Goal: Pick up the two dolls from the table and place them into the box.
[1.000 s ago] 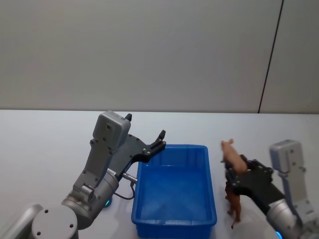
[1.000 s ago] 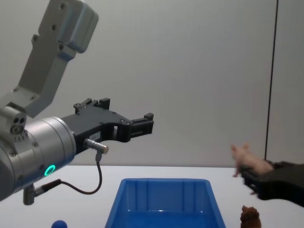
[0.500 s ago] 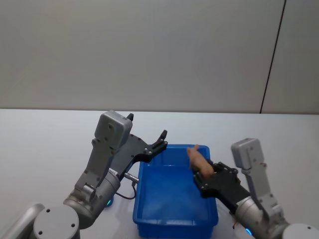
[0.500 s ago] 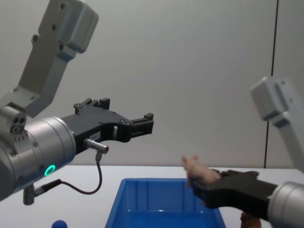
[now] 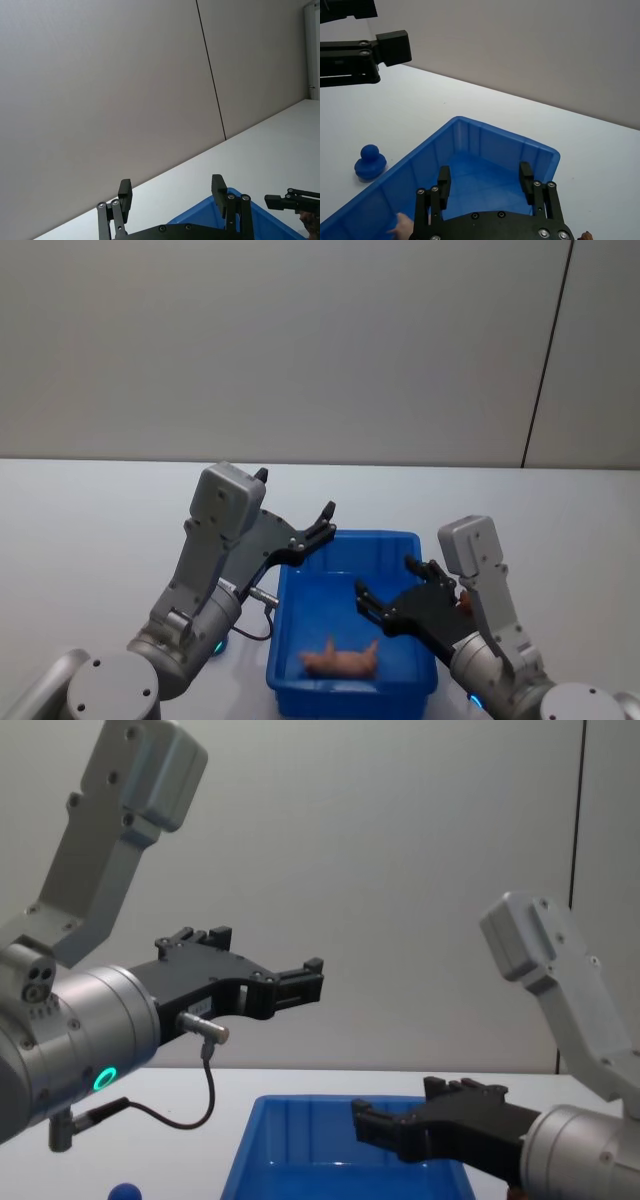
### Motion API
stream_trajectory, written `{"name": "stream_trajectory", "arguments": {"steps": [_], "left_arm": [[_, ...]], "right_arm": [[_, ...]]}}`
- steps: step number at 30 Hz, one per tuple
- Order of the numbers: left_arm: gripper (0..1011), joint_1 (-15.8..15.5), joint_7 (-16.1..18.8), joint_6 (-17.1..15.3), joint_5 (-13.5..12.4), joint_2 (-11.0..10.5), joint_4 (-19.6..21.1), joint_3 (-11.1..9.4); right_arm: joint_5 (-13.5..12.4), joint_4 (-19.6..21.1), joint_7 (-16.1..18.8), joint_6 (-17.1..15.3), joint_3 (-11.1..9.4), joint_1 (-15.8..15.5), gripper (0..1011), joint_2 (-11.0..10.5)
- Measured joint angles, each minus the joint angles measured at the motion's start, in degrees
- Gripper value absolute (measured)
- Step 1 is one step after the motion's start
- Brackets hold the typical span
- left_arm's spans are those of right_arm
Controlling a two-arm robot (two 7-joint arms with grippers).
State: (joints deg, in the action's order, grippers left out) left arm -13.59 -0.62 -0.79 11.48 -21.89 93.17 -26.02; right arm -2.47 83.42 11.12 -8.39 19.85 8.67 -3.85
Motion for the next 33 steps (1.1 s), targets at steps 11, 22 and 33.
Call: {"name": "stream_trajectory", "arguments": {"steps": [11, 22, 33], "left_arm": [[1002, 0.00, 0.00, 0.00, 0.00, 0.00, 0.00, 0.00], [1001, 0.00, 0.00, 0.00, 0.00, 0.00, 0.00, 0.00], [1001, 0.00, 0.00, 0.00, 0.00, 0.00, 0.00, 0.00]], "right_arm": [[0.22, 2.46, -4.36, 0.25, -0.29, -1.49, 1001, -0.58], [0.47, 6.68, -10.12, -2.38, -1.32, -4.36, 1001, -2.22], [0.58, 8.35, -13.98, -6.50, -2.32, -6.22, 1001, -3.34]]}}
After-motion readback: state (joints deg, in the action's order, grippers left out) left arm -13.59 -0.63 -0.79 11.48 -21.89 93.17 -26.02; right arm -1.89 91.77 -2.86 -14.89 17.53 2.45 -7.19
